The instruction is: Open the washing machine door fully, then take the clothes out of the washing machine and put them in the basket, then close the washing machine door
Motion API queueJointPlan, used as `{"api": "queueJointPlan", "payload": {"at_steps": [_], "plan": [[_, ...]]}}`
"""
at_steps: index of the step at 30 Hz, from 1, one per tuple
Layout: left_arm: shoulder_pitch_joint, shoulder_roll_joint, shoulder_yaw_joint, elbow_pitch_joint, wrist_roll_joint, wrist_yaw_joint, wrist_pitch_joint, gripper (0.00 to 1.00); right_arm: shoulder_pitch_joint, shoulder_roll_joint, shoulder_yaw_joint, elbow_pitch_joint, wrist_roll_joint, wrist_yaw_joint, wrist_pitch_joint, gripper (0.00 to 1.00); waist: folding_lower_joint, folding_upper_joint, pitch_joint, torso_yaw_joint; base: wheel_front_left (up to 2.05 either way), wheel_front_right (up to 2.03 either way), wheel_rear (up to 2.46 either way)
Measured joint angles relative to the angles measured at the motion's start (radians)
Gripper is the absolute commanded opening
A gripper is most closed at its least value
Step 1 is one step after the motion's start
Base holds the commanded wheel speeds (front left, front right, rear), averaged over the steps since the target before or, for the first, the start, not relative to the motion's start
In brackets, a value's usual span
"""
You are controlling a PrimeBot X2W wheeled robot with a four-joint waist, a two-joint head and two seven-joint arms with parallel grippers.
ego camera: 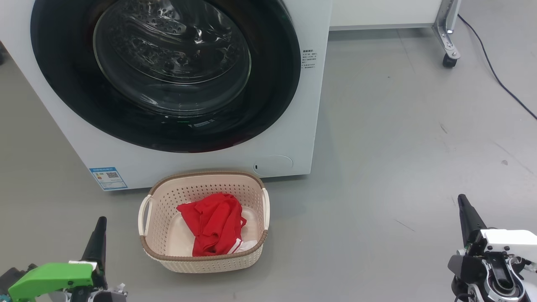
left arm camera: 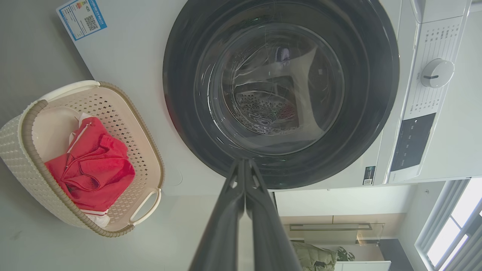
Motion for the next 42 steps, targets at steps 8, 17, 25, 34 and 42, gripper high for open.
{"api": "queueJointPlan", "payload": {"at_steps": [8, 17, 25, 34, 42], "plan": [[0.0, -0.001, 0.001, 0.0, 0.0, 0.0, 0.003, 0.0, 0.0, 0.0, -0.001, 0.0, 0.0, 0.0, 0.0, 0.0, 0.0, 0.0, 0.0, 0.0, 0.0, 0.0, 0.0], [-0.001, -0.001, 0.001, 0.0, 0.0, 0.0, 0.003, 0.0, 0.0, 0.001, -0.002, 0.0, 0.0, 0.0, 0.0, 0.0, 0.0, 0.0, 0.0, 0.0, 0.0, 0.0, 0.0], [-0.001, -0.002, 0.002, 0.0, 0.0, 0.0, 0.003, 0.0, 0.0, 0.001, -0.003, 0.0, 0.0, 0.0, 0.0, 0.0, 0.0, 0.0, 0.0, 0.0, 0.0, 0.0, 0.0], [-0.001, -0.002, 0.003, 0.0, 0.0, 0.0, 0.003, 0.0, 0.0, 0.001, -0.004, 0.0, -0.001, 0.0, 0.0, 0.0, 0.0, 0.0, 0.0, 0.0, 0.0, 0.0, 0.0], [-0.001, -0.002, 0.004, 0.0, 0.0, 0.0, 0.004, 0.0, 0.0, 0.002, -0.005, 0.0, -0.001, 0.0, 0.0, 0.0, 0.0, 0.0, 0.0, 0.0, 0.0, 0.0, 0.0]]}}
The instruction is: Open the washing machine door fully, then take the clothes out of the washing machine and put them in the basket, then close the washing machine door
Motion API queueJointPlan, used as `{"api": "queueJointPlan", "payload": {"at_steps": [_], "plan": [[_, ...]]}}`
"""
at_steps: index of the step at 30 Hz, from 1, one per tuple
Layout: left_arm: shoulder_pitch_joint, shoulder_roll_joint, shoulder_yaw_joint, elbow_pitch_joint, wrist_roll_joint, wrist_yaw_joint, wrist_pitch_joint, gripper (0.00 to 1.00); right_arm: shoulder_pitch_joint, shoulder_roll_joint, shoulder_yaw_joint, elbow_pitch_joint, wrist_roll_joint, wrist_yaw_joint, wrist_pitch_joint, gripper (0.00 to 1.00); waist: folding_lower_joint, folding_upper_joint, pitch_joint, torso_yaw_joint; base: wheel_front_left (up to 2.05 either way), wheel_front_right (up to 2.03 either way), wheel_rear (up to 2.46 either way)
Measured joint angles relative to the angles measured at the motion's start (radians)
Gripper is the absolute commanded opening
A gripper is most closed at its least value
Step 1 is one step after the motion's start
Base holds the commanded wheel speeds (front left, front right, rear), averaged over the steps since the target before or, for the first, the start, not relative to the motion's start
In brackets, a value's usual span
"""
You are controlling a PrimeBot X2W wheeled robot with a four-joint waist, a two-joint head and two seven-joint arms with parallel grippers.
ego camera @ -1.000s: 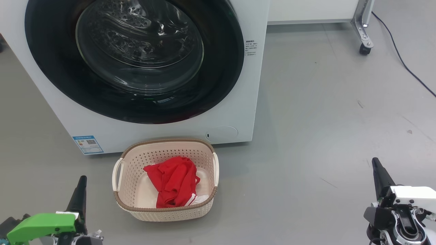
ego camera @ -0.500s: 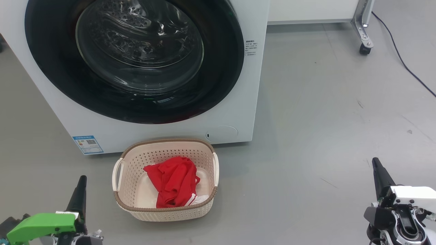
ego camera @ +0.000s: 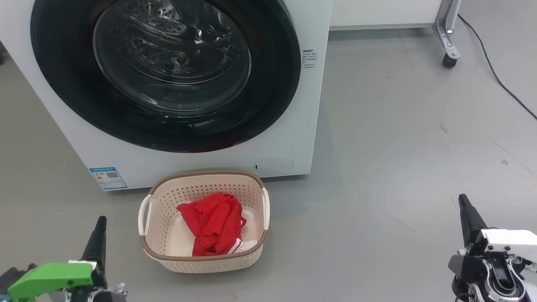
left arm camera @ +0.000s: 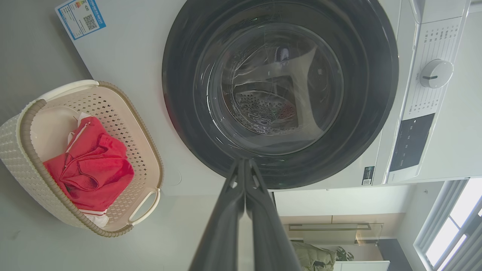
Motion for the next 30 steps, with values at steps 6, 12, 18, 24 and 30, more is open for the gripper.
{"api": "queueJointPlan", "payload": {"at_steps": [6, 12, 18, 24, 30], "plan": [[0.0, 0.0, 0.001, 0.0, 0.0, 0.0, 0.0, 0.0, 0.0, 0.0, -0.001, 0.0, 0.0, 0.0, 0.001, 0.0, 0.0, 0.0, 0.0, 0.0, 0.0, 0.0, 0.0], [0.0, -0.001, 0.001, -0.001, 0.0, 0.0, 0.004, 0.0, 0.0, 0.001, -0.002, -0.001, 0.0, 0.0, 0.001, 0.0, 0.0, 0.0, 0.0, 0.0, 0.0, 0.0, 0.0], [0.0, -0.001, 0.002, -0.001, 0.0, 0.0, 0.004, 0.0, 0.0, 0.003, -0.002, -0.001, 0.0, 0.0, 0.001, 0.0, 0.0, 0.0, 0.0, 0.0, 0.0, 0.0, 0.0], [0.0, -0.001, 0.002, -0.001, 0.0, 0.0, 0.004, 0.0, 0.0, 0.004, -0.003, -0.001, 0.0, 0.0, 0.001, 0.0, 0.0, 0.0, 0.0, 0.0, 0.0, 0.0, 0.0], [0.0, -0.001, 0.002, -0.002, 0.0, 0.0, 0.004, 0.0, 0.0, 0.004, -0.003, -0.001, 0.0, 0.0, 0.001, 0.0, 0.0, 0.0, 0.0, 0.0, 0.0, 0.0, 0.0]]}}
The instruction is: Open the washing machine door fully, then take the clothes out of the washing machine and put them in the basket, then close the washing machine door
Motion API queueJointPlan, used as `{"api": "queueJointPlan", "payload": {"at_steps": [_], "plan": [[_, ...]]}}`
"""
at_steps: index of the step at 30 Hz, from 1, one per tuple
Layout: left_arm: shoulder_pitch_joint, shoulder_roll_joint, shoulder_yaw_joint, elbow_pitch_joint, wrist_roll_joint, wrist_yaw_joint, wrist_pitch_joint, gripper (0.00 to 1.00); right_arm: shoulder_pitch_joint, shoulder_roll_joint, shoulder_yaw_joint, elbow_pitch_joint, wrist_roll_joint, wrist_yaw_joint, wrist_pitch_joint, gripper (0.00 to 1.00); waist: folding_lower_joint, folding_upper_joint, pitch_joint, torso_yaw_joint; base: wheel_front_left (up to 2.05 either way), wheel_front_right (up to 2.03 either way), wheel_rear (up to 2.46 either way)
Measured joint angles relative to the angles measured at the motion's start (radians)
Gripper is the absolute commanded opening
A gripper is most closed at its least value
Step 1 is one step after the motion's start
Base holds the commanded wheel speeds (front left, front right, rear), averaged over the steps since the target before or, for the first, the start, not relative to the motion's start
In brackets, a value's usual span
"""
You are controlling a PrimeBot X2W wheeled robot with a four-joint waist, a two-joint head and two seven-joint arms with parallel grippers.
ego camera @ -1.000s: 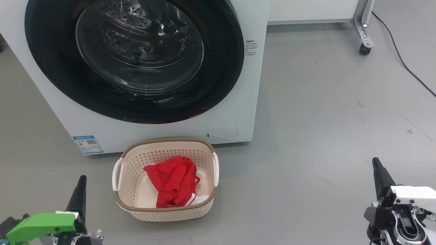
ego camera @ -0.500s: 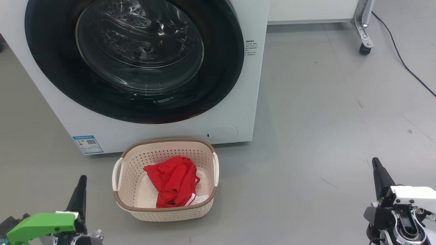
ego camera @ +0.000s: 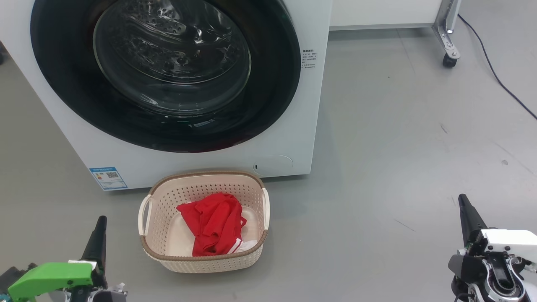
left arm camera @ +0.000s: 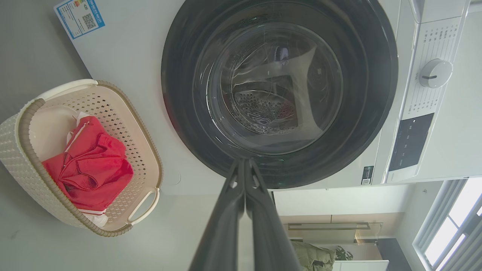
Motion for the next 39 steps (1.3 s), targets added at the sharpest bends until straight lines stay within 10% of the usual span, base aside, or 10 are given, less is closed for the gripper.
{"api": "queueJointPlan", "payload": {"at_steps": [39], "plan": [[0.0, -0.003, 0.004, -0.002, 0.002, 0.0, 0.003, 0.0, 0.0, 0.003, -0.004, -0.002, 0.0, 0.0, 0.007, 0.0, 0.0, 0.0, 0.0, 0.0, 0.0, 0.0, 0.0]]}}
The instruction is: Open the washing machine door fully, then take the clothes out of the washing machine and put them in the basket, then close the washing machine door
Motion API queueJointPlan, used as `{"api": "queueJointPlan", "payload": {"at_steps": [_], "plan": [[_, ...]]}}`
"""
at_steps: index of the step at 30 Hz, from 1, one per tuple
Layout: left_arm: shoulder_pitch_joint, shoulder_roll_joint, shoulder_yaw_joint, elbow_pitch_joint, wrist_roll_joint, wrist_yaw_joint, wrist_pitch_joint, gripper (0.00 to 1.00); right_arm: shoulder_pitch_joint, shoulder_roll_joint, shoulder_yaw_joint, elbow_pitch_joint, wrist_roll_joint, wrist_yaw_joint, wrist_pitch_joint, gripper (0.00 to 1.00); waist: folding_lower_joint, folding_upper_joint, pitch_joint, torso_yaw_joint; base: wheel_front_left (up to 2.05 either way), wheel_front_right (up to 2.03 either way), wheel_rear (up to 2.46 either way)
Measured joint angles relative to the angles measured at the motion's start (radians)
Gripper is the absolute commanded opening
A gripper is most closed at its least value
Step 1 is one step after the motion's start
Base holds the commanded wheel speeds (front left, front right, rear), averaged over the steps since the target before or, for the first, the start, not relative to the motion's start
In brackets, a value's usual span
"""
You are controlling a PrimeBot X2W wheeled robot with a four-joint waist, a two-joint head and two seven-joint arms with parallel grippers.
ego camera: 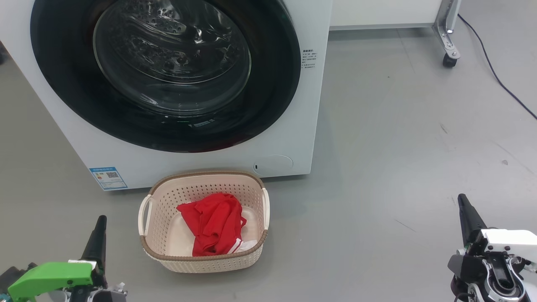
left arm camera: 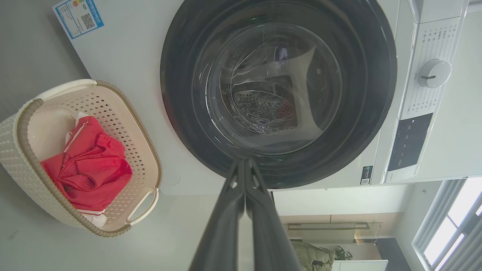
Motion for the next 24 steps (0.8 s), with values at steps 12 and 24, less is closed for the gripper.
{"api": "queueJointPlan", "payload": {"at_steps": [12, 24], "plan": [[0.0, 0.0, 0.002, 0.0, 0.0, 0.0, 0.0, 0.0, 0.0, 0.002, -0.002, 0.0, -0.001, 0.0, 0.0, 0.0, 0.0, 0.0, 0.0, 0.0, 0.0, 0.0, 0.0], [0.0, -0.001, 0.003, -0.001, 0.0, 0.0, 0.0, 0.0, 0.0, 0.002, -0.002, 0.0, -0.002, 0.0, 0.0, 0.0, 0.0, 0.0, 0.0, 0.0, 0.0, 0.0, 0.0]]}}
